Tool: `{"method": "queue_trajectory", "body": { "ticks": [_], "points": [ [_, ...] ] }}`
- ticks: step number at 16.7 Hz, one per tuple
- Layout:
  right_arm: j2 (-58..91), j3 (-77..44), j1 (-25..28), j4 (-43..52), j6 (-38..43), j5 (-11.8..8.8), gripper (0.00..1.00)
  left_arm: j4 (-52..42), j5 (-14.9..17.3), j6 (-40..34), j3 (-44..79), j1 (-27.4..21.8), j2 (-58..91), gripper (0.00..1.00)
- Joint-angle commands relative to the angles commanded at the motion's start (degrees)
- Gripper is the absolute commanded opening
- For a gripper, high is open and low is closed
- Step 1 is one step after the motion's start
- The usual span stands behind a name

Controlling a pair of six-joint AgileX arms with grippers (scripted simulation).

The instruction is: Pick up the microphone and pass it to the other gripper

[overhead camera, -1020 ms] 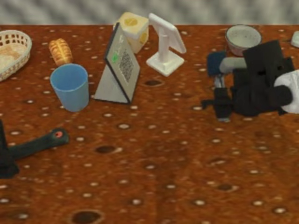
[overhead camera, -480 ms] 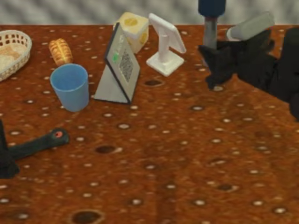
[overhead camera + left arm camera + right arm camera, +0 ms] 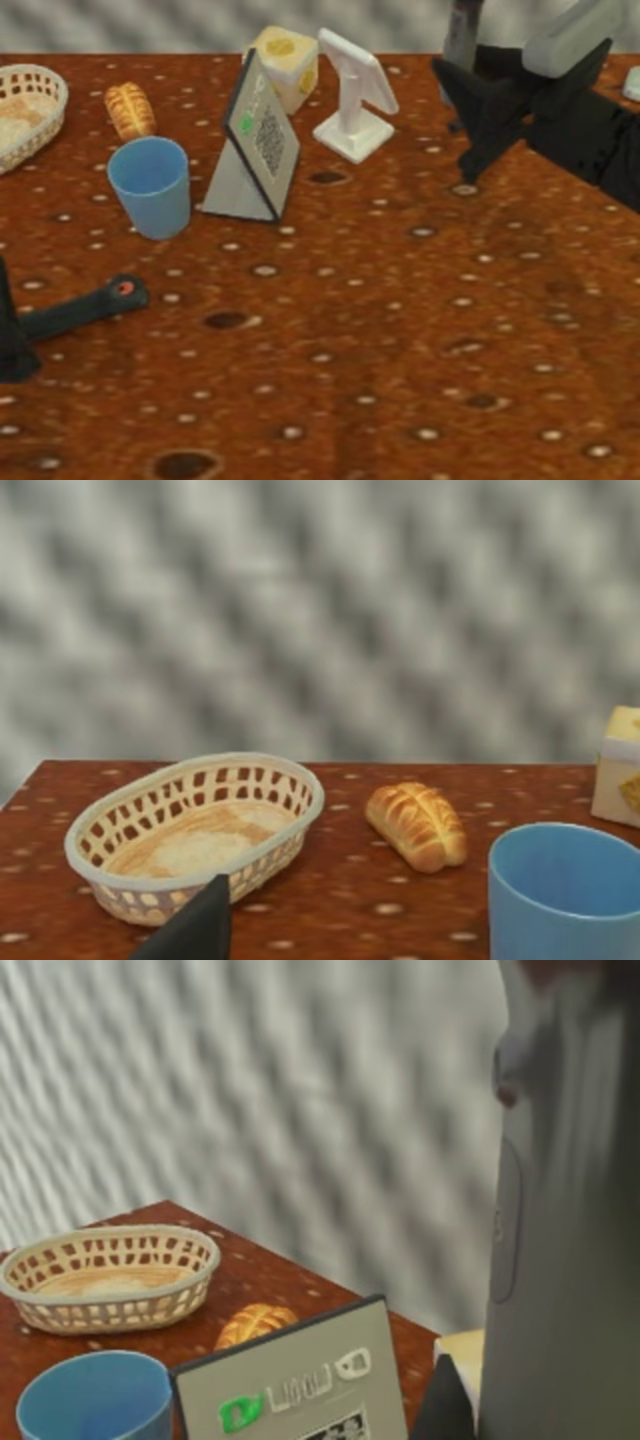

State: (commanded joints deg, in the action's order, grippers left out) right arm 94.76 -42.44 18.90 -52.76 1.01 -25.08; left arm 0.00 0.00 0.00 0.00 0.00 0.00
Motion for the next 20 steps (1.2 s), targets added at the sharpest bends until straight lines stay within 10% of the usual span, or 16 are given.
{"method": "queue_trajectory", "body": {
  "ticks": [5,13,20],
  "points": [
    [-0.20,-0.44,2.46,0.45,0.24,2.12,0.00,0.00,0.00,0.00,0.00,0.00,0.00,1.00],
    [-3.45,-1.38,16.72,2.74,0.80,15.95,0.00,0.00,0.00,0.00,0.00,0.00,0.00,1.00],
    [-3.53,-1.38,16.98,2.78,0.82,16.21,0.00,0.00,0.00,0.00,0.00,0.00,0.00,1.00]
  ]
}}
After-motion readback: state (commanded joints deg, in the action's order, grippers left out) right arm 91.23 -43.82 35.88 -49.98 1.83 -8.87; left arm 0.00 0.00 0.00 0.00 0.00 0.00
